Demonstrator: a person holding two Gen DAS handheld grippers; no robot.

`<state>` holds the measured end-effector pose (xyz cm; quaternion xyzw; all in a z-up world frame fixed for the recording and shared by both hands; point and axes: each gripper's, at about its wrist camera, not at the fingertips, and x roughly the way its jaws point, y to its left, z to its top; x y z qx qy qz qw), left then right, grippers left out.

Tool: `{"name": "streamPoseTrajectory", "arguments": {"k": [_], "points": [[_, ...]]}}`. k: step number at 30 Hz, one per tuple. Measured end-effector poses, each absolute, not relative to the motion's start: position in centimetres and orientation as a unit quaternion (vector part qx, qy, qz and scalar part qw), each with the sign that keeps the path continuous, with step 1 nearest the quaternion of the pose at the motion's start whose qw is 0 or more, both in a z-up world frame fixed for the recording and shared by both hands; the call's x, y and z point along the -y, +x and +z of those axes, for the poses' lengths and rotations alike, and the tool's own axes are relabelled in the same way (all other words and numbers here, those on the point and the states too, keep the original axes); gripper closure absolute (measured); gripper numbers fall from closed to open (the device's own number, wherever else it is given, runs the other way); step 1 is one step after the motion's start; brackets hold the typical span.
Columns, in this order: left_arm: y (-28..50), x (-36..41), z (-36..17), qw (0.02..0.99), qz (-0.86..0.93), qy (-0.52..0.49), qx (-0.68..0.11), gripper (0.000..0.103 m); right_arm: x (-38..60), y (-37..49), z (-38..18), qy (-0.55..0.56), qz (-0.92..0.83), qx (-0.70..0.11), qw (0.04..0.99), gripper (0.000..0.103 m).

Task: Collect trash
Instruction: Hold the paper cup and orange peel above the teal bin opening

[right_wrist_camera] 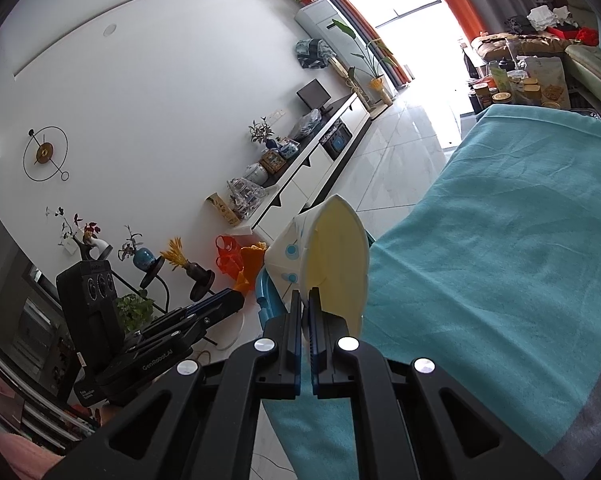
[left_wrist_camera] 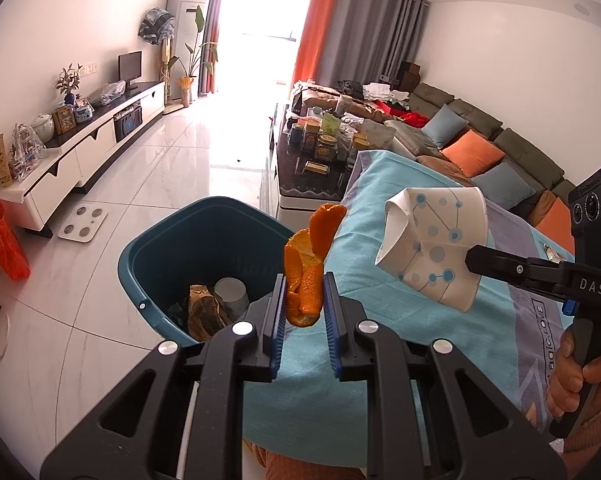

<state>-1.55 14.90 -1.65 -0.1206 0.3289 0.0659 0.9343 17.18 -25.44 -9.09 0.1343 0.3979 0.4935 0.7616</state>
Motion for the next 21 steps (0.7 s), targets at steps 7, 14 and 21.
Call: {"name": "streamPoseTrajectory", "arguments": {"k": [7,14,21], "points": [[-1.7,-15.1,-1.6,0.934,0.072,-0.122,-0.327,0.085,24.9,17.3,-9.0,0.13,0.499,-0.399,0.759,0.1],[-1.6,-15.3,-1.7,0.934,0.079,-0.124,-0.326,0.085,24.0,17.3,-8.9,0.125,0.503,-0.401,0.756,0.1],[-1.6,-15.8,-1.7,0.933,0.086,-0.127,-0.324,0.085,23.5,17.4,-8.9,0.125,0.504,-0.402,0.754,0.1]]}}
